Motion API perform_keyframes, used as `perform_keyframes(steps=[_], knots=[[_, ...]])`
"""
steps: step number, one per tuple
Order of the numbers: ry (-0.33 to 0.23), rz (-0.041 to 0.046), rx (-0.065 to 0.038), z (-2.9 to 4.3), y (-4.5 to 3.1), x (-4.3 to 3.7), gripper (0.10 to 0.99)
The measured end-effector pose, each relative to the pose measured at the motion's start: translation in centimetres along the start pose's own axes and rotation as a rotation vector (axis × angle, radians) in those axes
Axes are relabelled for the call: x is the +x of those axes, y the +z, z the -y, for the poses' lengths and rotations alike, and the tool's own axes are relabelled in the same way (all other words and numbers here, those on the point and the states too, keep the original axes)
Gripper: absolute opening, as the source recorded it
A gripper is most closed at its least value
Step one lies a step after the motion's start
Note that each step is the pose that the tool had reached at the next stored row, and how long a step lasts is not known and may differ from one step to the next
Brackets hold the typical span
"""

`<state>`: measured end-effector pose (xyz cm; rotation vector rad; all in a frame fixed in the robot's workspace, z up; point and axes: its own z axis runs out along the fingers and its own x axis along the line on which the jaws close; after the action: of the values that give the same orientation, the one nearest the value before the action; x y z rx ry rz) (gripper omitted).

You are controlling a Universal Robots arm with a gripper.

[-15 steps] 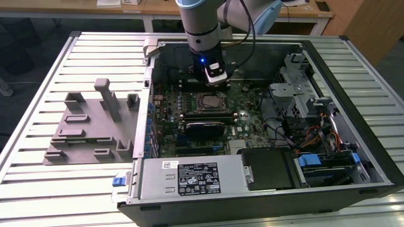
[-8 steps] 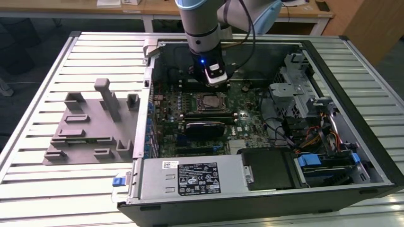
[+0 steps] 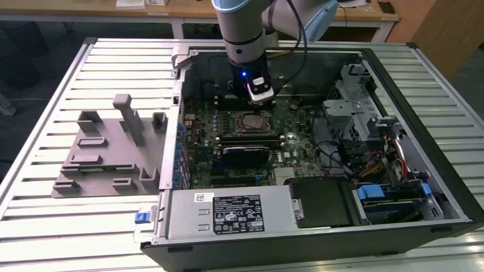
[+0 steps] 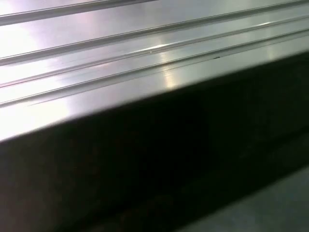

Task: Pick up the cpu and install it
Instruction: 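Install the first cpu locking lever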

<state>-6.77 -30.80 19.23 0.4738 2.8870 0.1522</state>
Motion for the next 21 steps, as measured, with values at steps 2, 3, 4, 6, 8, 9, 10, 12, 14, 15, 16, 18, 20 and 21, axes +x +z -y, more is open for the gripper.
perform_keyframes(steps=[2,3,4,6,8,9,10,12,14,15,16,18,20,21], knots=[[0.000,-0.0005,-0.002,-0.02,0.04,-0.15,0.106],[0.001,-0.0015,-0.005,-0.01,0.05,-0.21,0.106],[0.002,-0.0032,-0.009,-0.01,0.06,-0.24,0.106],[0.003,-0.0056,-0.012,-0.02,0.00,-0.27,0.106],[0.004,-0.0060,-0.013,-0.06,-0.24,-0.32,0.106],[0.003,-0.0061,-0.012,-0.08,-0.41,-0.35,0.106],[0.003,-0.0062,-0.012,-0.10,-0.57,-0.39,0.106],[0.003,-0.0062,-0.012,-0.14,-0.87,-0.44,0.106],[0.003,-0.0063,-0.012,-0.18,-1.18,-0.50,0.106],[0.003,-0.0063,-0.013,-0.21,-1.34,-0.53,0.106],[0.003,-0.0064,-0.013,-0.22,-1.45,-0.56,0.106],[0.003,-0.0064,-0.013,-0.23,-1.48,-0.56,0.106],[0.003,-0.0064,-0.013,-0.23,-1.48,-0.56,0.106],[0.003,-0.0064,-0.013,-0.23,-1.48,-0.56,0.106]])
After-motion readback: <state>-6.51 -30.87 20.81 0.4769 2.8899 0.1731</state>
